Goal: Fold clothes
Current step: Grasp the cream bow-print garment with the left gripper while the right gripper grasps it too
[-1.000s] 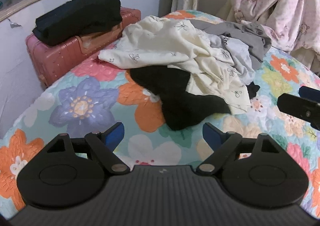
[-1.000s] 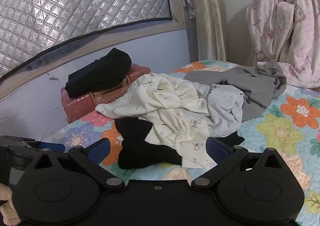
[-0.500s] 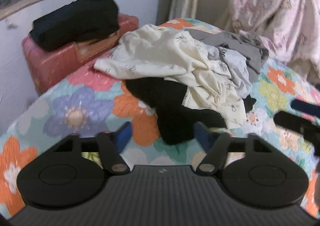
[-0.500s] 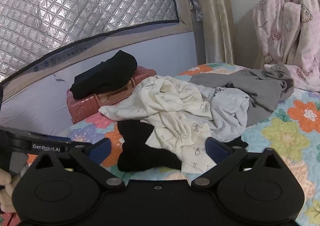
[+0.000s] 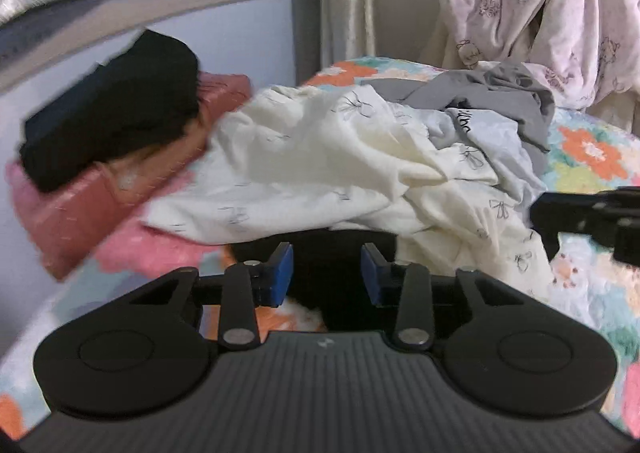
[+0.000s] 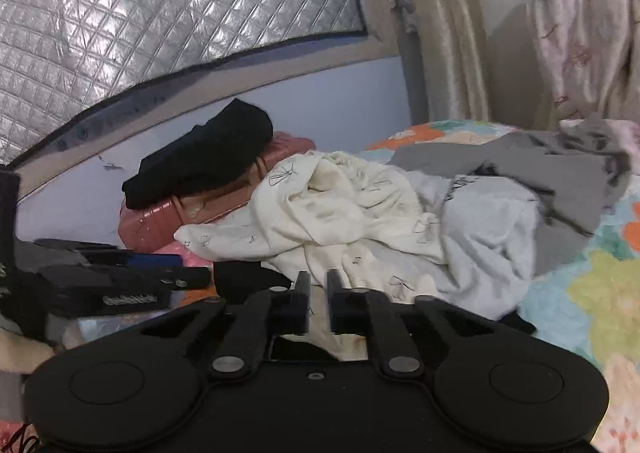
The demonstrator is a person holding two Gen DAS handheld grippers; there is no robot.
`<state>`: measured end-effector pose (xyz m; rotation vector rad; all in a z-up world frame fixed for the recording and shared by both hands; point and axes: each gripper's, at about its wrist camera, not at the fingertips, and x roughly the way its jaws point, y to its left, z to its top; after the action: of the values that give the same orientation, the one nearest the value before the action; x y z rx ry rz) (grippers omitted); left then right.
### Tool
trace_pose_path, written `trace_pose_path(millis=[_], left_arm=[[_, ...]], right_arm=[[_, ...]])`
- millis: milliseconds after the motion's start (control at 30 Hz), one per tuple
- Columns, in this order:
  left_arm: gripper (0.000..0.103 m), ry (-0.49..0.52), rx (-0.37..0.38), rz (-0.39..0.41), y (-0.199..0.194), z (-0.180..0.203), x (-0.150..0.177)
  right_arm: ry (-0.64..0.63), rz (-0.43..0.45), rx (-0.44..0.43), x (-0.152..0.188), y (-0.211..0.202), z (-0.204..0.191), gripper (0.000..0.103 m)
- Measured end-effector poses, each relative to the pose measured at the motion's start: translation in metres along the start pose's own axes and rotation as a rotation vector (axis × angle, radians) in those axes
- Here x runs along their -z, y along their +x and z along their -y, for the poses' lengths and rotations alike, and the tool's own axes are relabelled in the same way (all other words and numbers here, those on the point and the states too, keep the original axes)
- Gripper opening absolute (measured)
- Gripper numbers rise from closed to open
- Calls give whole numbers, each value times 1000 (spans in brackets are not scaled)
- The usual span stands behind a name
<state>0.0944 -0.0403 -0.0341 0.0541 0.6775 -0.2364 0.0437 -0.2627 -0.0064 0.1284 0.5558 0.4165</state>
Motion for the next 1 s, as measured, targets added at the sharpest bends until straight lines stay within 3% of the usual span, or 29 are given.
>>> trace_pose_path(millis=[67,100,133,167,267,367,400,467,567,600,633,667,700,733,833,1000], left_arm=[[43,17,-10,47,9,4,-4],[61,33,5,82,13,7,-7],[86,43,26,104,17,9,-11],[92,47,44,116,22,12,-15],[94,101,-10,119,39,22,-31],[94,46,45,44,68,14,-46],[90,16,68,19,76,10,-50],[62,-17,112,-19,87,3,-53],[34,-80,158,-49,92,-8,-54],[18,-104,167,-54,91,-13,-54],[13,-129,177,-59,91,-19,-54],[11,-170,197,-70,91,-26,-53],[8,-195,209,-72,89,-31,-52],[7,-220,222,-73,87,-36,-52],[5,-224,230,-64,76,-39,-49],[5,-260,319,-36,44,-33,-46]], right_arm=[[-17,-4,-7,-3,12,4,49],[-26,-6,-10,-4,19,6,67],[-34,-8,-13,-5,25,8,70],[-43,-10,-17,-7,31,10,70],[-57,-24,-14,-10,50,17,73],[-62,-55,-9,-10,69,27,73],[-79,-62,-12,-10,74,26,73],[-114,-76,-18,-10,85,24,73],[-147,-93,-20,-12,105,16,73],[-146,-100,-18,-14,112,14,73],[-145,-107,-15,-16,119,12,72],[-140,-114,-15,-18,125,11,70],[-117,-118,-22,-20,130,11,52],[-79,-130,-35,-23,133,12,24],[3,-109,-90,-26,125,11,11],[170,-50,-244,-28,86,13,11]])
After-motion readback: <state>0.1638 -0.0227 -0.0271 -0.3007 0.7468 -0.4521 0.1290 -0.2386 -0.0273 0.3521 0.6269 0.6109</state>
